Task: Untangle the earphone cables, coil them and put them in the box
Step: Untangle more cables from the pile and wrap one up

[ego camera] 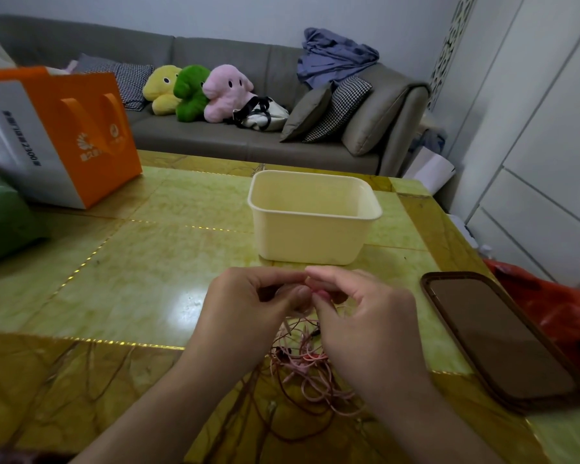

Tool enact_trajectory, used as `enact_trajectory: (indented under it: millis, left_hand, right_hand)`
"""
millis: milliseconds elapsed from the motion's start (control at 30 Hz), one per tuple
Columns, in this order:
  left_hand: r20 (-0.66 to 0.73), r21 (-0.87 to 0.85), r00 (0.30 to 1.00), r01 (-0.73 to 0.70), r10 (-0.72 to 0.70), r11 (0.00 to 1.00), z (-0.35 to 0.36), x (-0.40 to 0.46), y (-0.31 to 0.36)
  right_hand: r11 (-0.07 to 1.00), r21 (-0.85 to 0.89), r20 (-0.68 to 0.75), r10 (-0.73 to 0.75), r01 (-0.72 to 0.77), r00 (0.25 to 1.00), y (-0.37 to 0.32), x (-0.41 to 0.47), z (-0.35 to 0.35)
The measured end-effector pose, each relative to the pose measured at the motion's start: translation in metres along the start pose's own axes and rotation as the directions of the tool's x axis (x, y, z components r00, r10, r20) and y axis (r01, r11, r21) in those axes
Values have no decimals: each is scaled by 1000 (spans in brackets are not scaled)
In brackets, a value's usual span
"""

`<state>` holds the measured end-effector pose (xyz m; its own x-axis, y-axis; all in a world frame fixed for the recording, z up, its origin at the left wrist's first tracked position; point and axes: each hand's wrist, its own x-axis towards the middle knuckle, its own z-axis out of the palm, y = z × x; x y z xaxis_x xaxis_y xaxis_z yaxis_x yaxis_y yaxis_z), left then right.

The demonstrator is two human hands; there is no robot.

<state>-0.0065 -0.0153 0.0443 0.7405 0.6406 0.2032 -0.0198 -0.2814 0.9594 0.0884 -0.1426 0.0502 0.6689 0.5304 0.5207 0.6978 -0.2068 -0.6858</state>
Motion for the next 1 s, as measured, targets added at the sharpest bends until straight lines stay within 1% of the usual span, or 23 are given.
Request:
enact_trajectory:
  millis: [167,233,333,467,533,600,700,733,767,800,867,900,1000]
  left_hand:
    - [1,-90,1000,19,-18,996,2,-2,2]
    - [-30,-94,999,28,-31,995,2,-1,2]
    - [-74,-110,996,45,-53,993,-1,2,4]
    - [-112,-130,989,80,-95,988,-4,4,5]
    - [-114,-170,986,98,-118,981,-7,4,5]
    - [-116,-202,985,104,-129,974,-9,4,5]
    - [-101,-195,988,98,-120,976,-7,3,7]
    - [-94,-186,989,93,-112,978,-6,3,7]
    - [-88,-177,991,88,-105,980,-4,2,8]
    - [-82,-172,992,85,-101,981,-2,2,8]
    - [-69,-169,993,83,-96,982,0,1,8]
    - [-66,-166,993,82,-94,983,0,0,7]
    - [-60,-153,994,76,-86,985,1,0,5]
  right_hand:
    - [1000,26,5,14,-14,1000,-2,0,-3]
    - [997,58,49,39,-42,998,-1,1,-5]
    - [972,180,127,129,-151,984,0,3,-8]
    - [916,321,118,215,-242,970,4,10,-19]
    - [882,353,146,277,-312,950,7,13,-22]
    - [852,351,213,333,-389,919,9,14,-20]
    - [778,371,323,404,-507,856,9,13,-17]
    - [764,380,343,407,-522,846,7,13,-16]
    - [778,374,341,390,-504,855,5,12,-16]
    - [825,342,315,350,-450,882,4,10,-15]
    - [930,220,248,239,-295,939,3,7,-13]
    - [958,159,224,199,-237,954,4,5,-11]
    - [986,59,153,143,-154,978,7,3,-8]
